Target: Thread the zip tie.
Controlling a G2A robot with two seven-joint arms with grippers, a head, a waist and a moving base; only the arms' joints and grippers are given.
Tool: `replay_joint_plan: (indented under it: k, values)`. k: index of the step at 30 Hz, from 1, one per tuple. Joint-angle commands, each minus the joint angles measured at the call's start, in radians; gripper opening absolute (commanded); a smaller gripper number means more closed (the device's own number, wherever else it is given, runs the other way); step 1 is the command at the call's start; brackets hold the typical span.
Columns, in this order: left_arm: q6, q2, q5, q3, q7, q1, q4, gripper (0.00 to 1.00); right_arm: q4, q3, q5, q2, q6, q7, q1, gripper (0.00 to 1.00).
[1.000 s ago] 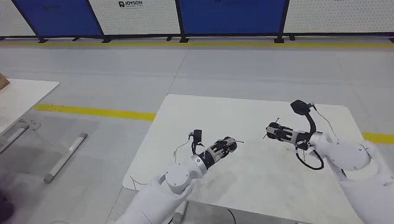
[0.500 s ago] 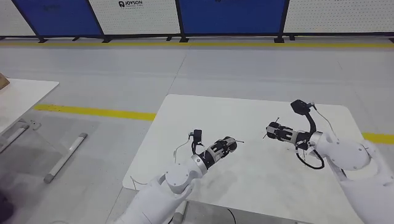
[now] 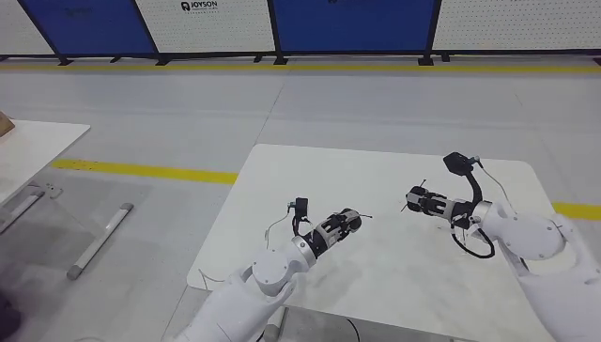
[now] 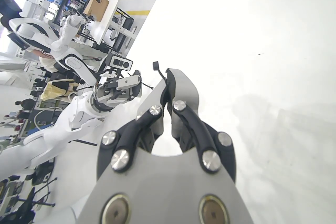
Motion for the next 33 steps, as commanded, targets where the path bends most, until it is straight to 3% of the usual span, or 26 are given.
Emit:
replay_joint_plan:
  k: [1,22,31,33]
  values:
    - [0.0,0.0,0.0,0.0,0.0,0.0,0.0,0.0,0.0,0.0,0.0,0.0,0.0,0.0,0.0,0.0]
    - [0.0,0.0,0.0,0.0,0.0,0.0,0.0,0.0,0.0,0.0,0.0,0.0,0.0,0.0,0.0,0.0]
    - [0.0,0.0,0.0,0.0,0.0,0.0,0.0,0.0,-0.063,-0.023,-0.035,-0.016,0.04,-0.202,-0.057,0.0]
    - [0.0,0.0,0.0,0.0,0.0,0.0,0.0,0.0,-0.066,-0.025,-0.037,-0.017,0.043,-0.208,-0.059,0.0]
